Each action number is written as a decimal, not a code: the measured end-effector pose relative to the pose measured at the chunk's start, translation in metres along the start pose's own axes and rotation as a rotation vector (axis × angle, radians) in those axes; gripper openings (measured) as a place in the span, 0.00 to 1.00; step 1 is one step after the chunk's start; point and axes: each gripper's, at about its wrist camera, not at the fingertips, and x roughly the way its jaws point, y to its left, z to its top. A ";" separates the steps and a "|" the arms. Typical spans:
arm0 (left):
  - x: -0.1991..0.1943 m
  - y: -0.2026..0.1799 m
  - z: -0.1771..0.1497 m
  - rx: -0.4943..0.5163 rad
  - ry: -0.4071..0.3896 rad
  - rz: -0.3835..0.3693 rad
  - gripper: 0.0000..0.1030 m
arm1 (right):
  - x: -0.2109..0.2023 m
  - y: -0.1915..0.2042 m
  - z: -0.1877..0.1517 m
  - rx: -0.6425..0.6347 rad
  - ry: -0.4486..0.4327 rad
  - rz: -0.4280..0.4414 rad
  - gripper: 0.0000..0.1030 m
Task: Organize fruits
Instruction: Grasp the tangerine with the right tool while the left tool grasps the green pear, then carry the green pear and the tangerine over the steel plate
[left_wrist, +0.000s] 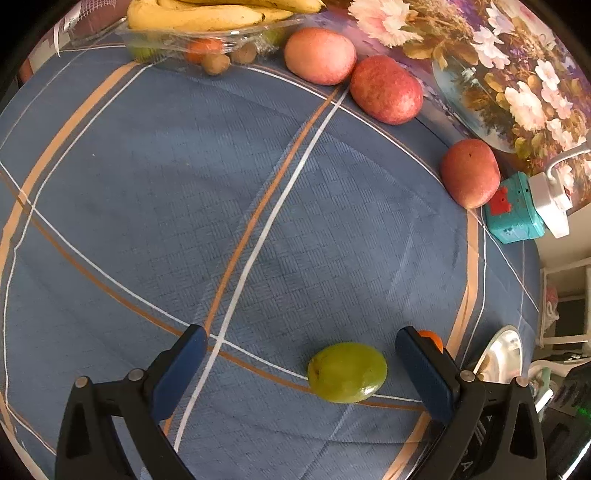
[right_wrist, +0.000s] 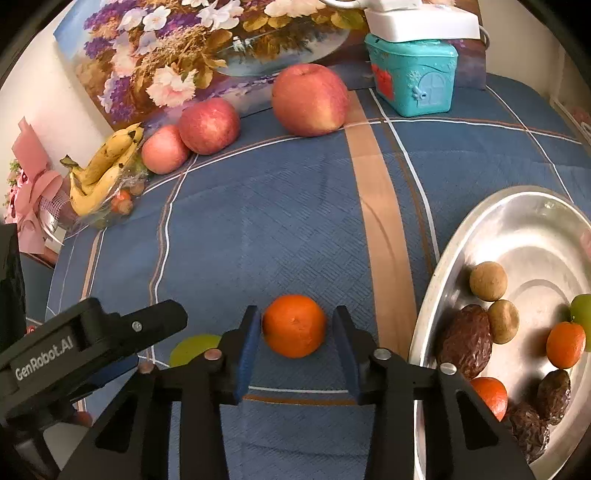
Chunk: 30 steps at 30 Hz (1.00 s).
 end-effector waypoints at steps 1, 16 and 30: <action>0.000 0.000 0.000 0.000 0.001 0.000 1.00 | 0.000 0.000 0.000 0.002 -0.001 0.004 0.37; 0.009 -0.018 -0.011 0.024 0.051 -0.033 0.84 | -0.011 -0.007 -0.006 0.043 0.008 0.017 0.36; 0.018 -0.048 -0.019 0.060 0.062 -0.052 0.52 | -0.025 -0.009 -0.011 0.033 0.036 -0.011 0.36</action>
